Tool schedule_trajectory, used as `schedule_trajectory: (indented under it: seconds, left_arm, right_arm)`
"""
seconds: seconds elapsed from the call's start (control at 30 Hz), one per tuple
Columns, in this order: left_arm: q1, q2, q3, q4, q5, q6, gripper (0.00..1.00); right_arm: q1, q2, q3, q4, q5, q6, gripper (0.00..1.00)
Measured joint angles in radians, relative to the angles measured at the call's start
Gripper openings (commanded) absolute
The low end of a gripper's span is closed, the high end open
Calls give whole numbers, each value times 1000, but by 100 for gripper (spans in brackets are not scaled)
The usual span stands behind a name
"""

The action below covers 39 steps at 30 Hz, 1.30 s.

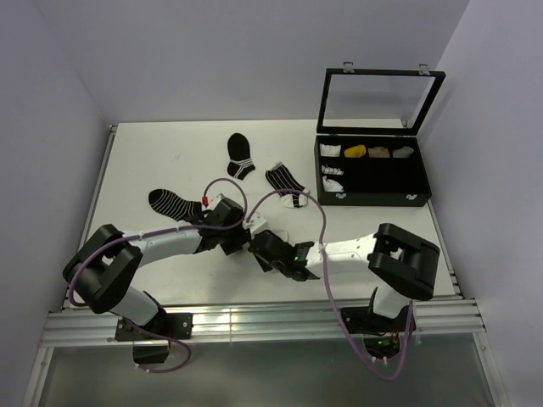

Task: Roll the socks
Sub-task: Roll the sock at the center of the board.

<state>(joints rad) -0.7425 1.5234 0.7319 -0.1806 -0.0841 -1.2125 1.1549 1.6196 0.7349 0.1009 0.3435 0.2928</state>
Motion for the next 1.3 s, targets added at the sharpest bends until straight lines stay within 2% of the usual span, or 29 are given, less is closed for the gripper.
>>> schedule_trajectory:
  seconds: [0.1, 0.4, 0.5, 0.67, 0.83, 0.97, 1.1, 1.3]
  left_arm:
    - [-8, -44, -32, 19, -4, -25, 81]
    - [-8, -167, -168, 100, -11, -67, 76]
    - [-9, -165, -172, 134, -10, -64, 75]
    - [-20, -116, -169, 208, 2, -56, 73]
    - [-31, -59, -141, 260, 20, -44, 70]
    - [-37, -18, -122, 302, 39, -36, 67]
    - [-39, 34, -92, 338, 58, -29, 63]
    - [-49, 76, -71, 364, 73, -21, 53]
  right_arm:
    - [-95, -52, -55, 34, -137, 20, 0]
    - [-433, -69, -202, 263, -640, 172, 0]
    - [-519, -23, -257, 404, -794, 269, 0]
    - [-649, 170, -333, 766, -1033, 510, 0]
    - [-695, 343, -386, 1101, -1143, 717, 2]
    - [-729, 442, -393, 1282, -1199, 861, 2]
    - [-747, 490, -396, 1354, -1208, 975, 3]
    - [-740, 460, -410, 1332, -1192, 947, 4]
